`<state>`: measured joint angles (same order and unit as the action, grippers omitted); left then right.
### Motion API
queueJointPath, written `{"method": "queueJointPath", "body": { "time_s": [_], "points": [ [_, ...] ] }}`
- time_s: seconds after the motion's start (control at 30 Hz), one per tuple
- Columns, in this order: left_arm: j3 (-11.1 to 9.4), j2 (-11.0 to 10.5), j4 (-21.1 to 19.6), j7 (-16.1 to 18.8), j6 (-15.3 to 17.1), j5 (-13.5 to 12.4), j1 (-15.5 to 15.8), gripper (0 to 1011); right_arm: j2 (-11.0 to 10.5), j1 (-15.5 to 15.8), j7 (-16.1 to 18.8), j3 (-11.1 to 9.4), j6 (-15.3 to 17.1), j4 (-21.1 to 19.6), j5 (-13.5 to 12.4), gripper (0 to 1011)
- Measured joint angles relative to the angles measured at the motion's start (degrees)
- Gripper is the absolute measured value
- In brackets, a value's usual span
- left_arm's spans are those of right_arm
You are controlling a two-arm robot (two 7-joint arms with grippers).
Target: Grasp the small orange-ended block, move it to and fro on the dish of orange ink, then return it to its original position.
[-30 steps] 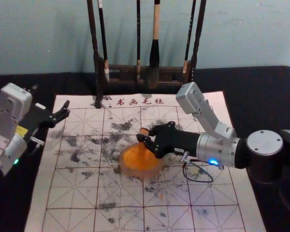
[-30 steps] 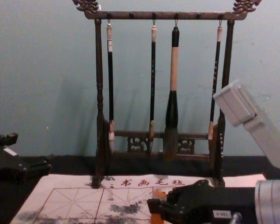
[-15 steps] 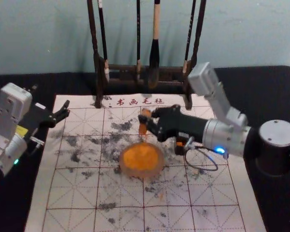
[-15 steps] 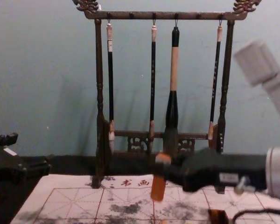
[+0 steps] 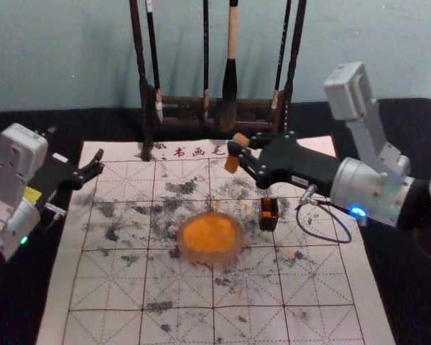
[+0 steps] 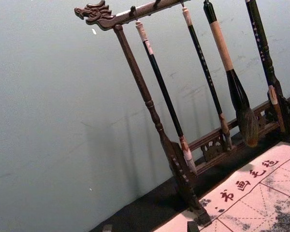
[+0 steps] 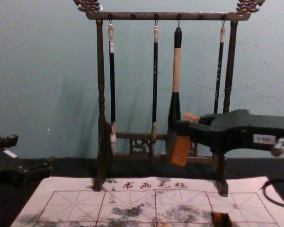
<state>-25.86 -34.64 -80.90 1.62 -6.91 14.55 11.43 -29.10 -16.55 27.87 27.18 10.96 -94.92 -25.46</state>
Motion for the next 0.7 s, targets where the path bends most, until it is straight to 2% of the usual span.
{"method": "queueJointPath", "body": {
  "time_s": [0.33,0.7],
  "points": [
    [0.00,0.00,0.00,0.00,0.00,0.00,0.00,1001,-4.22,4.71,-2.50,-3.06,1.52,-4.15,-1.21,111],
    [0.00,0.00,0.00,0.00,0.00,0.00,0.00,1001,-5.48,7.44,-4.00,-3.87,3.65,-3.55,-1.53,111]
  ]
}}
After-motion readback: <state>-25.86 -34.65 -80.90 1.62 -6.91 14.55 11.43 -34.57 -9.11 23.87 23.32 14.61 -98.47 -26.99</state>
